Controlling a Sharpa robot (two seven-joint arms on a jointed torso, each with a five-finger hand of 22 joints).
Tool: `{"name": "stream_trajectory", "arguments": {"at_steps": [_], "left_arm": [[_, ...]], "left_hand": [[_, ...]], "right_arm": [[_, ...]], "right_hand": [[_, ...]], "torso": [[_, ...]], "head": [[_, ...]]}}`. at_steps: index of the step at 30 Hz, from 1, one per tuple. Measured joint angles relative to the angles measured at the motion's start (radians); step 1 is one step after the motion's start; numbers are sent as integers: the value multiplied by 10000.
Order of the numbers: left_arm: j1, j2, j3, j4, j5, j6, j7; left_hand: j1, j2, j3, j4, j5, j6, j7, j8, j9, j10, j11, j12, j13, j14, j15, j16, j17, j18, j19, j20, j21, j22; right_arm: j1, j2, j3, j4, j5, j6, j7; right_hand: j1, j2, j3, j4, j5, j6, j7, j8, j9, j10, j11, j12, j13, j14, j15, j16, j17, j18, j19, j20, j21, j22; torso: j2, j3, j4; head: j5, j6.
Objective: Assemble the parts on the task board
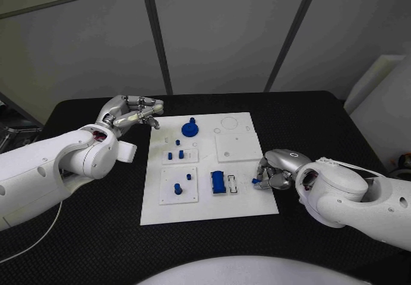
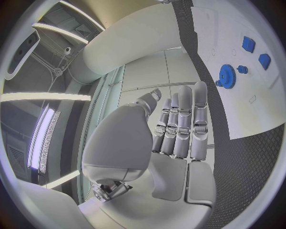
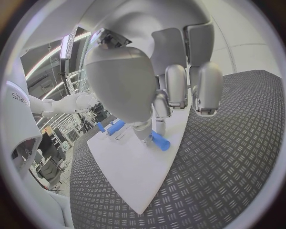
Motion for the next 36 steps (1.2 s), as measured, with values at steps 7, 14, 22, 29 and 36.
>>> {"name": "stream_trajectory", "arguments": {"at_steps": [7, 14, 22, 29, 36], "left_arm": [[0, 0, 0, 6, 0, 0, -1], [0, 13, 0, 7, 0, -1, -2], [0, 20, 0, 16, 0, -2, -3], [0, 20, 0, 22, 0, -3, -5], [0, 30, 0, 22, 0, -3, -6]], "left_hand": [[0, 0, 0, 0, 0, 0, 0, 0, 0, 0, 0, 0, 0, 0, 0, 0, 0, 0, 0, 0, 0, 0], [0, 0, 0, 0, 0, 0, 0, 0, 0, 0, 0, 0, 0, 0, 0, 0, 1, 0, 0, 0, 0, 1], [0, 0, 0, 0, 0, 0, 0, 0, 0, 0, 0, 0, 0, 0, 0, 0, -8, 0, 0, 0, -40, -9], [0, 0, 0, 0, 0, 0, 0, 0, 0, 0, 0, 0, 0, 0, 0, 0, -7, 0, 0, 0, -40, -8], [0, 0, 0, 0, 0, 0, 0, 0, 0, -37, 37, 0, 0, 0, 0, 0, -7, 0, 0, 0, -40, -7]], "right_arm": [[-70, -194, -72, 238, 406, -655, -389], [-96, -240, -100, 457, 1635, -1407, -690], [-91, 68, -92, 608, 2750, -2043, -679], [-87, 449, -88, 580, 3236, -2389, -575], [-86, 794, -86, 406, 3565, -2602, -458]], "right_hand": [[118, 64, 583, 52, 311, -39, 32, -80, -53, 0, 0, -22, -9, 0, 0, 0, -1, -1, 15, -15, 0, 4], [118, 63, 1023, 129, 534, -2, -35, -124, -34, 0, 0, -51, -5, 0, 0, 50, -1, -2, 15, -15, 0, 27], [115, 67, 1362, 313, 662, 30, 1, -143, -35, 0, 0, -46, 50, 39, -39, 88, -1, -1, 15, -15, 0, 37], [-95, 48, 1524, 410, 775, 32, -1, -182, -37, 2, 2, -19, 74, 39, -40, 87, -2, -1, 15, -14, 0, 52], [-473, -171, 1623, 500, 1247, 114, 36, -138, -36, 113, -34, 65, 108, 39, -40, 128, -2, -1, 15, -14, 0, 64]], "torso": [[-10, -14, 9], [-8, -18, 21], [7, -5, 12], [12, -1, 10], [12, 0, 9]], "head": [[10, 16], [63, 45], [106, 51], [154, 32], [173, 14]]}}
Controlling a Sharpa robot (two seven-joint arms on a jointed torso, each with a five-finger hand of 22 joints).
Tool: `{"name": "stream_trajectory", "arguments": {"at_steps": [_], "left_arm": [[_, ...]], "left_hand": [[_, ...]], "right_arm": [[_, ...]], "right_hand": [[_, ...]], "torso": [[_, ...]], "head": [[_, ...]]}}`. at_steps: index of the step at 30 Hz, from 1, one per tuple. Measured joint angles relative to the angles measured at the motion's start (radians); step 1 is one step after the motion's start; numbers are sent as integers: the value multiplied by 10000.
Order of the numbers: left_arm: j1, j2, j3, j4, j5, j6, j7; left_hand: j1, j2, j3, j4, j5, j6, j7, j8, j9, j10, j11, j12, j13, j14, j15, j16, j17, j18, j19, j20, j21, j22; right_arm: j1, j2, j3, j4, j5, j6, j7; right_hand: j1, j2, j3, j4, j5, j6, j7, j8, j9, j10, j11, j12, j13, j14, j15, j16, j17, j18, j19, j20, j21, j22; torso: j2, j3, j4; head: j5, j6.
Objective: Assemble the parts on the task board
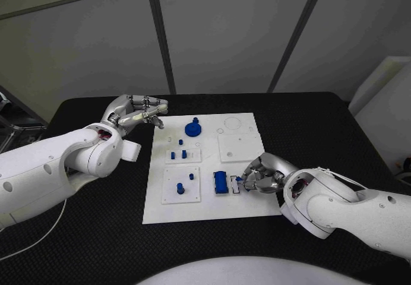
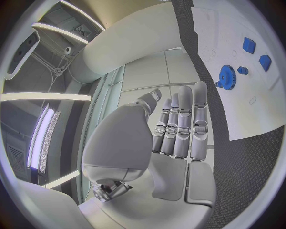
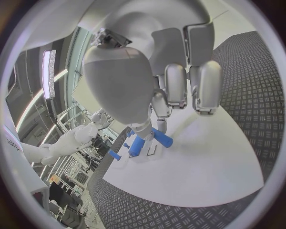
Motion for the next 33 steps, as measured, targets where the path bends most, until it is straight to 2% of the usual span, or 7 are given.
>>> {"name": "stream_trajectory", "arguments": {"at_steps": [6, 10, 12, 16, 19, 28, 33], "left_arm": [[0, 3, 0, -2, 0, 2, -1], [0, 6, 0, -2, 0, 4, -4], [0, 7, 0, -2, 0, 6, -5], [0, 15, 0, -4, 0, 10, -10], [0, 20, 0, -6, 0, 13, -12], [0, 23, 0, -9, 0, 26, -21], [0, 22, 0, -10, 0, 32, -28]], "left_hand": [[0, 0, 0, 0, 0, 0, 0, 0, 0, 0, 0, 0, 0, 0, 0, 0, 1, 0, 0, 0, 0, 1], [0, 0, 0, 0, 0, 0, 0, 0, 0, 0, 0, 0, 0, 0, 0, 0, 1, 0, 0, 0, 0, 1], [0, 0, 0, 0, 0, 0, 0, 0, 0, 0, 0, 0, 0, 0, 0, 0, 1, 0, 0, 0, 0, 1], [0, 0, 0, 0, 0, 0, 0, 0, 0, 0, 0, 0, 0, 0, 0, 0, 1, 0, 0, 0, 0, 1], [0, 0, 0, 0, 0, 0, 0, 0, 0, 0, -1, 0, 0, 0, 0, 0, 2, 0, 0, 0, 0, 1], [0, 0, 0, 0, 0, 0, 0, 0, 0, 1, -1, 0, 0, 0, 0, 0, 2, 0, 0, 0, 0, 1], [0, 0, 0, 0, 0, 0, 0, 0, 0, 1, -1, 0, 0, 0, 0, 0, 3, 0, 0, 0, 0, 2]], "right_arm": [[1, 192, 0, -190, 173, -21, 33], [2, 325, 0, -339, 246, 52, 29], [2, 376, 0, -387, 273, 97, 21], [5, 478, 5, -490, 290, 189, -7], [18, 531, 13, -545, 289, 219, -31], [26, 628, 23, -648, 192, 275, -108], [26, 645, 23, -662, 129, 309, -125]], "right_hand": [[-443, -43, -27, 246, 75, 99, -74, 65, 2, 89, -90, 0, 25, -1, -1, -1, 0, 0, 0, 0, 0, 42], [-775, -95, -183, 402, 580, 235, -122, 162, 36, 133, -134, 8, 86, -39, -38, 48, 0, -1, 0, -1, 0, 92], [-777, -93, -211, 430, 674, 253, -138, 168, 41, 178, -108, 67, 136, -38, -38, 49, -1, -1, 37, -36, 0, 113], [-894, -55, -263, 482, 681, 304, -156, 252, 461, 198, -127, 70, 181, -38, -37, 49, -1, 0, 37, -36, 0, 113], [-971, -78, -269, 488, 681, 338, -189, 353, 489, 215, -142, 139, 204, -38, -36, 49, -1, 0, 36, -36, 0, 113], [-1144, -95, -382, 556, 680, 420, -238, 386, 507, 250, -177, 213, 270, -38, -35, 49, -1, -1, 36, -36, 0, 111], [-1290, -133, -533, 570, 652, 391, -209, 393, 534, 286, -144, 214, 306, -37, -37, 49, -2, 0, 36, -36, 0, 111]], "torso": [[0, -4, -4], [1, -6, -5], [1, -5, -5], [0, -5, -5], [0, -4, -7], [-11, 2, -11], [-11, 4, -11]], "head": [[10, -5], [20, -10], [29, -18], [54, -21], [69, -12], [99, -18], [105, -18]]}}
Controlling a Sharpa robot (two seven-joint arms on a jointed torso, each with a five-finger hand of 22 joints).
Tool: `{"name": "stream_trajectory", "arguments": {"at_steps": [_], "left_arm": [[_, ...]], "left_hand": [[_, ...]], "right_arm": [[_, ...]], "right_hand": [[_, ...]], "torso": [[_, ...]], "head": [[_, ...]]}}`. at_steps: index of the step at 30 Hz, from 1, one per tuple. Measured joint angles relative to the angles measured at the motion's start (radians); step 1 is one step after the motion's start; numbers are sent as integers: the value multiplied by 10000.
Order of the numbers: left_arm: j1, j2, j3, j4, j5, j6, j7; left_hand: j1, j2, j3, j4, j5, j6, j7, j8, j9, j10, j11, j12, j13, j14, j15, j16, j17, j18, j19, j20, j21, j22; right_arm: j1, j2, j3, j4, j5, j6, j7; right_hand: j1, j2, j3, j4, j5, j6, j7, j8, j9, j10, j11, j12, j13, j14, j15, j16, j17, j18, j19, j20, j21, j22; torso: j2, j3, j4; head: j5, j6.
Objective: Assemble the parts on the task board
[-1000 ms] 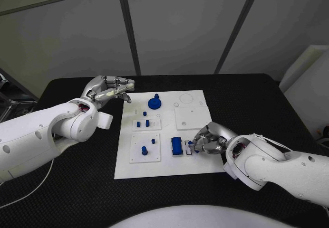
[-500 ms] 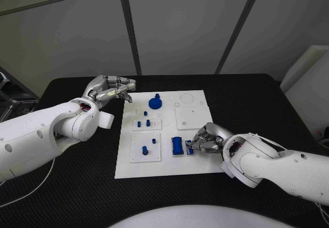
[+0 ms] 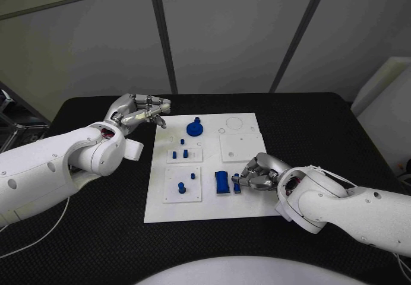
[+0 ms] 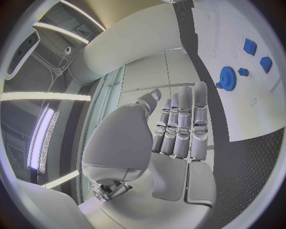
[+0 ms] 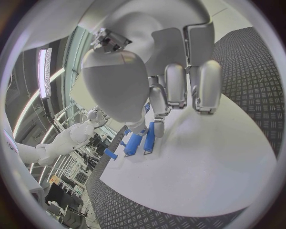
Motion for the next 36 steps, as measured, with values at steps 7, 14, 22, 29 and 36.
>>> {"name": "stream_trajectory", "arguments": {"at_steps": [7, 14, 22, 29, 36], "left_arm": [[0, 0, 0, -4, 0, 6, -10], [0, -9, 0, -5, 0, 13, -22], [0, -28, 0, -5, 0, 22, -37], [0, -35, 0, -2, 0, 26, -46], [1, -45, 0, -2, 0, 28, -49]], "left_hand": [[0, 0, 0, 0, 0, 0, 0, 0, 0, 0, 0, 0, 0, 0, 0, 0, 0, 0, 0, 0, 0, 1], [0, 0, 0, 0, 0, -74, 1, -42, 0, -35, -36, 0, 0, 0, 0, 0, 1, 0, 0, 0, 0, -9], [0, 0, 0, 0, 0, -73, 0, -42, 0, -34, -36, 0, 0, 0, 0, 0, 1, 0, 0, 0, 0, -8], [0, 0, 0, 0, 0, -73, 0, -42, 0, -34, -36, 0, 0, 0, 0, 0, 1, 0, 0, 0, 0, -8], [0, 0, 0, 0, 0, -72, 0, -42, 0, -34, -36, 0, 0, 0, 0, 0, 1, -1, 0, 0, 0, -7]], "right_arm": [[2, 5, 0, 5, -52, 97, -5], [4, -38, -2, 49, -81, 225, -5], [-14, -171, -17, 210, -157, 345, 29], [-19, -389, -21, 252, -327, 217, 562], [-20, -578, -22, 236, -562, -121, 1965]], "right_hand": [[-287, -74, -326, 2, 0, 11, 11, 31, 65, 1, -2, 49, 45, 34, -34, 0, 0, -1, 0, 0, 39, -1], [-447, -78, -524, 4, -154, 11, 11, 30, 98, 1, -1, 50, 75, 34, -34, 0, 0, -1, 0, 1, 39, -1], [-705, -131, -995, 2, -571, 10, 10, 20, 141, 0, -1, 50, 89, 34, -34, 0, 0, 0, 0, 0, 39, -2], [-509, -99, -1242, -165, -807, -935, 342, -444, -35, -211, 207, -272, -185, 16, 27, 0, 0, 0, 0, 1, -36, -121], [1006, 331, -797, -741, -1000, -1592, 771, -1340, -678, -325, 575, -272, -191, -2, 362, 0, 0, 0, -2, 288, -37, -99]], "torso": [[1, 3, -6], [2, 4, -6], [4, 4, -6], [4, 4, -6], [6, 4, -6]], "head": [[0, -9], [0, -29], [-9, -47], [-31, -34], [-45, -27]]}}
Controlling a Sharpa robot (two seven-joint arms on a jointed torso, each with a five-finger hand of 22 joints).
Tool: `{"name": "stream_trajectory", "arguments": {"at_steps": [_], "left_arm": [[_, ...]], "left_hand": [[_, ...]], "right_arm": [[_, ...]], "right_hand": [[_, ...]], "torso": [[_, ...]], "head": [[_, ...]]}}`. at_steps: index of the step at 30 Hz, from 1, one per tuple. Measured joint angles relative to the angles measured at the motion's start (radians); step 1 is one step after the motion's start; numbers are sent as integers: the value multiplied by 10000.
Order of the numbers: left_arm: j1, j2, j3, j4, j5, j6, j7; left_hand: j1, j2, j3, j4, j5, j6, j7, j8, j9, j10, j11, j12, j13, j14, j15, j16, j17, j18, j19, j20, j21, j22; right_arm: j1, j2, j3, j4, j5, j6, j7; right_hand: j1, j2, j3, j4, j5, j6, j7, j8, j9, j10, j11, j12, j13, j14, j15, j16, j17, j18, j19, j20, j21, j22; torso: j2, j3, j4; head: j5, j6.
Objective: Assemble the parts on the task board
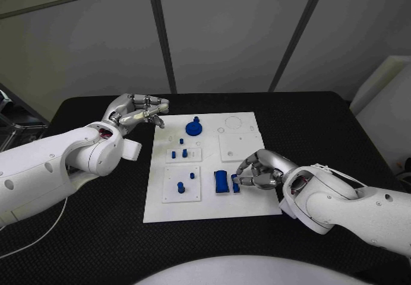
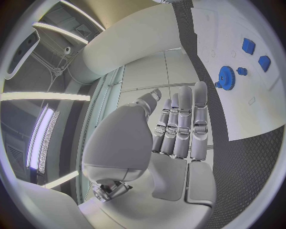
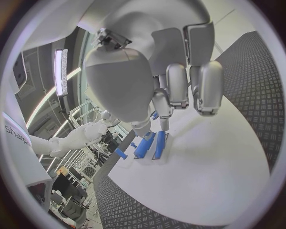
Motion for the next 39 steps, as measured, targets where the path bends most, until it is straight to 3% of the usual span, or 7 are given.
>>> {"name": "stream_trajectory", "arguments": {"at_steps": [4, 9, 14, 20, 26, 30, 39], "left_arm": [[0, -16, 0, 1, 0, 0, 0], [0, -24, 0, 4, 0, 1, 0], [0, -26, 0, 3, 0, 2, 0], [0, -23, 0, -5, 0, 3, 0], [0, -18, 0, -6, 0, 6, -1], [-1, -18, 0, -8, 0, 7, -2], [-1, -19, 0, -13, 0, 7, -4]], "left_hand": [[0, 0, 0, 0, 0, 0, 0, 0, 0, 0, 0, 0, 0, 0, 0, 0, -8, 0, 0, 0, 0, 0], [0, 0, 0, 0, 0, 0, 0, 0, 0, 0, 0, 0, 0, 0, 0, 0, -8, 0, 0, 0, 0, 1], [0, 0, 0, 0, 0, 0, 0, 0, 0, 0, 0, 0, 0, 0, 0, 0, -7, 1, 0, 0, 0, 1], [0, 0, 0, 0, 0, 0, 0, 0, 0, 0, 0, 0, 0, -35, 35, 0, -6, 1, 0, 0, 0, 1], [0, 0, 0, 0, 0, 1, 0, 0, 0, 0, 0, 0, 0, -36, 35, 0, -6, 1, 0, 0, 0, 2], [0, 0, 0, 0, 0, 1, 0, 1, 0, 1, 0, 0, 0, -36, 35, 0, -6, 0, 0, 0, 0, 2], [0, 0, 0, 0, 0, 1, 0, 1, 0, 0, 0, 0, 0, -36, 35, 0, -5, 0, 0, 0, 0, -6]], "right_arm": [[-1, -45, -2, -38, -155, -126, 559], [-7, -91, -5, -187, -330, -246, 1018], [-10, -51, -6, -287, -430, -276, 1280], [-11, 60, -7, -409, -487, -214, 1434], [-12, 165, -8, -520, -508, -17, 1468], [-13, 191, -10, -581, -515, 190, 1466], [-14, 203, -8, -611, -535, 629, 1400]], "right_hand": [[423, 109, 247, -247, -239, 30, 35, -237, -269, -40, 38, -6, 2, 32, 33, 0, 0, 1, -36, 36, 0, 9], [993, 262, 990, -585, -190, -145, 212, -662, -703, -129, 126, -46, 6, 33, 111, 0, -1, -1, -51, 126, 0, 29], [1136, 168, 1850, -668, 244, 117, 307, -963, -1168, -126, 199, -46, 5, -1, 145, 0, -1, 0, -37, 183, 0, 48], [969, -191, 3020, -817, 1043, 383, 306, -1135, -1572, -107, 216, -85, -149, 0, 145, 0, -1, 0, -51, 196, 0, 58], [642, -616, 4230, -986, 1432, 653, 251, -1137, -1828, -103, 213, -83, -85, 0, 145, 0, -1, 1, -51, 196, 0, 67], [415, -830, 4733, -1080, 1434, 800, 211, -1136, -1924, -103, 212, -32, -73, 0, 145, 0, -1, 0, -51, 196, 0, 99], [32, -868, 5031, -1190, 1434, 1130, 111, -1077, -1987, -69, 177, 14, -34, 0, 145, 0, -1, 0, -51, 195, 39, 105]], "torso": [[3, 1, -7], [4, 7, -12], [3, 7, -12], [-1, 7, 0], [2, 6, 2], [4, 6, 1], [-2, 0, 1]], "head": [[11, -5], [12, -17], [-6, -26], [-7, -27], [11, -40], [16, -57], [14, -100]]}}
